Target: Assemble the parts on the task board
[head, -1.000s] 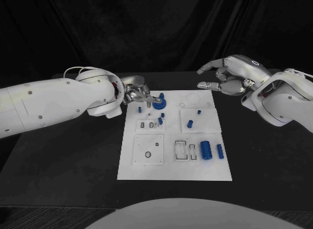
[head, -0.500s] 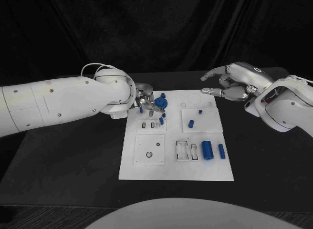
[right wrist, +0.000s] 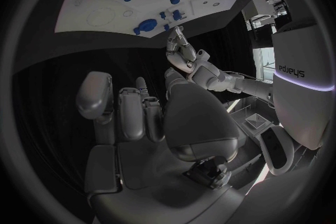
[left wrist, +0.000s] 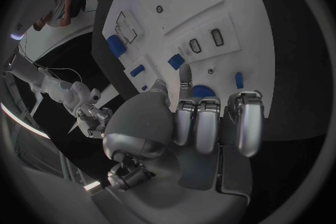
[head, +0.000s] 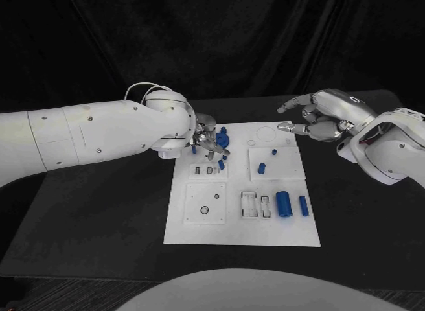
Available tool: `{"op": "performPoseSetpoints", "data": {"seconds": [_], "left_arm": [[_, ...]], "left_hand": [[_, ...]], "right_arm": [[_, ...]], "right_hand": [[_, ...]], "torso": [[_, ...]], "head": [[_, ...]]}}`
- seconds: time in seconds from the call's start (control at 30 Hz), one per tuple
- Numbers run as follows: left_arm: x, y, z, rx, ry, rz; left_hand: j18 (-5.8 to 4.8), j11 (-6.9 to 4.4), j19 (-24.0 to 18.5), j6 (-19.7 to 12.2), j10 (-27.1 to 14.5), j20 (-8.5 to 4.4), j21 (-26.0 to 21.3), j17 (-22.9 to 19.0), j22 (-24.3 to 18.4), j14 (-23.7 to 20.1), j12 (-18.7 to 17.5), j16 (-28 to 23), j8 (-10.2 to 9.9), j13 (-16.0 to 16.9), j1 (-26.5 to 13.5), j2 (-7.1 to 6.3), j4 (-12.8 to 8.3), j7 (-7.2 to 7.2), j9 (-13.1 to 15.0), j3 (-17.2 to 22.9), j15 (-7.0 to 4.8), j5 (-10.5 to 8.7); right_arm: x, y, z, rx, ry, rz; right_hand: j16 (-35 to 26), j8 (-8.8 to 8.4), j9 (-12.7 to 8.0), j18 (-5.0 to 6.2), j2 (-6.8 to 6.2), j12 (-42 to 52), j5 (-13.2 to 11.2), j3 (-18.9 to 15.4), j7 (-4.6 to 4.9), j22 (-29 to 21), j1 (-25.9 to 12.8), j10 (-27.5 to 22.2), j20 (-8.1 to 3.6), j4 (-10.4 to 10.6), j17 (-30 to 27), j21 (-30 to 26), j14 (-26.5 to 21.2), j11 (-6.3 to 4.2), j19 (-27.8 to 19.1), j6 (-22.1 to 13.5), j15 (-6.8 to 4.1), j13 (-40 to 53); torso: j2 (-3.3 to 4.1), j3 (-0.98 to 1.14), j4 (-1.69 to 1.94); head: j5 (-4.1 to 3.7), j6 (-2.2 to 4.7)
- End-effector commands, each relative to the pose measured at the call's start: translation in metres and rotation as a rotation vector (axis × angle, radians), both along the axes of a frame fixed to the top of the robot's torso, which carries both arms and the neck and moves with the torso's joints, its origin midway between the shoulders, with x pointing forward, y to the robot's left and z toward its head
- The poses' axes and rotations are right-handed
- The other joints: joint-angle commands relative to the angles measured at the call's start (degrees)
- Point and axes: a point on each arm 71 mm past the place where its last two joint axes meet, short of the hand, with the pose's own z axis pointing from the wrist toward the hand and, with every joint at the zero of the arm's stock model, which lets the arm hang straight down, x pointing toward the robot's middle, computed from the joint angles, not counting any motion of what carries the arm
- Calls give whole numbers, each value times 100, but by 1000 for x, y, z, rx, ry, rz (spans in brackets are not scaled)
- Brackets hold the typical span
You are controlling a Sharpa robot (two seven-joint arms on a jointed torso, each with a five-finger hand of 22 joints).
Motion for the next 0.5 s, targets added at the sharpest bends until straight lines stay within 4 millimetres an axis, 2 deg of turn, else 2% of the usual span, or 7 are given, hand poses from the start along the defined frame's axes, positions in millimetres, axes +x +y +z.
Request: {"op": "performPoseSetpoints", "data": {"seconds": [0.03,0.1,0.33,0.5], "left_arm": [[-1,-3,-1,19,19,-27],[-1,-4,-1,21,21,-31],[1,-8,-4,26,28,-38],[2,-9,-5,32,34,-37]], "left_hand": [[-3,-38,-5,-19,602,-29,-24,1506,580,605,13,15,-19,1504,-55,-7,-6,16,5,-25,-40,18],[0,-38,-15,-20,602,-30,-30,1506,569,605,13,15,-26,1504,-56,-3,-9,16,12,-22,-40,21],[4,-35,-30,-28,602,-30,-42,1506,553,605,13,15,-51,1504,-65,8,-13,20,33,-14,-39,28],[9,-34,-50,-33,602,-30,-55,1506,533,605,13,15,-72,1504,-66,19,-21,22,53,-3,-37,38]], "right_arm": [[0,0,0,4,-16,-2],[0,0,0,4,-16,-1],[0,-1,0,5,-19,-2],[0,0,0,5,-18,0]], "right_hand": [[1,33,-9,-21,74,3,20,-40,9,625,3,303,24,9,-5,-19,300,28,23,28,49,1030],[2,34,-10,-20,77,2,25,-40,10,625,2,301,25,8,-4,-21,301,30,23,30,50,1027],[3,35,-11,-20,80,1,31,-41,11,625,0,299,25,8,-3,-23,301,31,23,32,50,1024],[3,35,-11,-20,80,1,31,-41,11,625,0,299,25,8,-3,-23,301,31,23,32,50,1024]], "torso": [[-17,16,-22],[-17,10,-4],[-39,37,-15],[-23,25,-10]], "head": [[0,1],[-18,1],[-3,1],[-10,1]]}}
